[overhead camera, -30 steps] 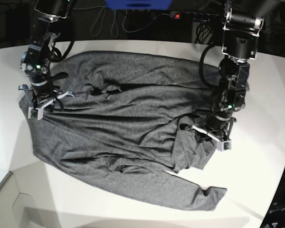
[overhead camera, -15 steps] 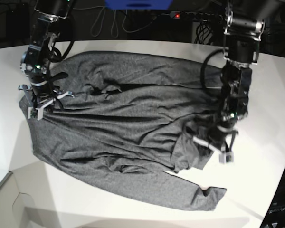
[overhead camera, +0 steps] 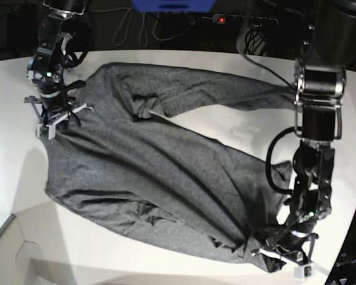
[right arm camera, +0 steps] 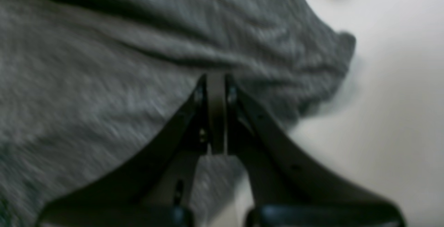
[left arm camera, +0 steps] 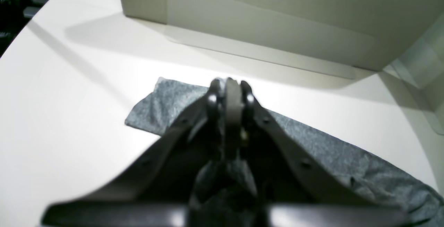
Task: Layout the t-shirt on the table in an organized manner, then fold the t-shirt properly
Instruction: 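Grasp the shirt edge with the left gripper and drag it toward the hem, then lower the left gripper onto the bunched fabric near the hem and grasp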
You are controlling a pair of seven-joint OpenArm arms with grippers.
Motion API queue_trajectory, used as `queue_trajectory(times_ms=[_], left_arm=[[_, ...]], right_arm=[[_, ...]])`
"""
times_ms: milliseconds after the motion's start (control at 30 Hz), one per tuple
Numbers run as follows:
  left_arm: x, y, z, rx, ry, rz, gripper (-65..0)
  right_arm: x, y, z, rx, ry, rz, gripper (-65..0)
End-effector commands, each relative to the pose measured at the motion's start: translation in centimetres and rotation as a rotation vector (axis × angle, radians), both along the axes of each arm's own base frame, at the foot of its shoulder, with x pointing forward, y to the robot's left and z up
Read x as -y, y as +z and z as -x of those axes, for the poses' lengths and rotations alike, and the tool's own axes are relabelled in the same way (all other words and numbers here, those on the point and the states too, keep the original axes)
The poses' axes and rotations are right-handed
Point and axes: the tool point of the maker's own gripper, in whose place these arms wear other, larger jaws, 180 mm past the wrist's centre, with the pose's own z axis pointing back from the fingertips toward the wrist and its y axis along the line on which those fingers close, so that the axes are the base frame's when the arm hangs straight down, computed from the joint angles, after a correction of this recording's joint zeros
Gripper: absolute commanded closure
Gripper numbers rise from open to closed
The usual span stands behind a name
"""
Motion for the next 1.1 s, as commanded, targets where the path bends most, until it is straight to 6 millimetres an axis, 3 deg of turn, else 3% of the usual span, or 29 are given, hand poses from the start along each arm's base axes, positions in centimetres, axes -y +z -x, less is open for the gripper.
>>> queue_trajectory(times_ms=[0, 67, 167, 233, 333, 500, 700, 867, 933, 1067], left_arm=[[-0.3, 3.9, -1.0, 0.097, 0.002, 0.003, -0.1], [0.0, 4.7, -1.0, 0.118, -0.004, 0.007, -0.1], [1.0, 6.8, -0.5, 0.177, -0.028, 0.006, -0.1], [2.1, 8.0, 0.4, 0.219, -0.054, 0.009, -0.1], [3.9, 9.4, 2.0, 0.248, -0.114, 0.059, -0.1], [6.2, 9.3, 4.1, 0.207, -0.199, 0.126, -0.1], [8.8, 6.6, 6.0, 0.168, -0.230, 0.176, -0.1], [10.1, 8.5, 7.1, 0.218, -0.268, 0.175, -0.1], [10.1, 8.3, 7.1, 0.210, -0.274, 0.162, -0.5], [8.4, 7.9, 7.0, 0.198, -0.260, 0.100, -1.0]], right_arm=[[0.3, 1.8, -1.0, 0.068, 0.000, 0.017, -0.7], [-0.1, 2.2, -0.7, 0.074, 0.015, 0.024, -0.7], [-2.9, 3.1, -0.8, 0.094, 0.095, 0.025, -0.7], [-4.6, 3.6, -1.1, 0.107, 0.147, 0.022, -0.7], [-5.5, 3.6, -1.3, 0.109, 0.171, 0.015, -0.7], [-5.2, 2.4, -1.1, 0.078, 0.162, 0.006, -0.7], [-4.3, 1.6, -0.9, 0.050, 0.170, 0.028, -0.7], [-4.2, 1.9, -1.2, 0.058, 0.169, 0.031, -0.7], [-4.2, 1.9, -1.2, 0.058, 0.169, 0.031, -0.7], [-4.1, 2.0, -1.2, 0.061, 0.168, 0.033, -0.7]])
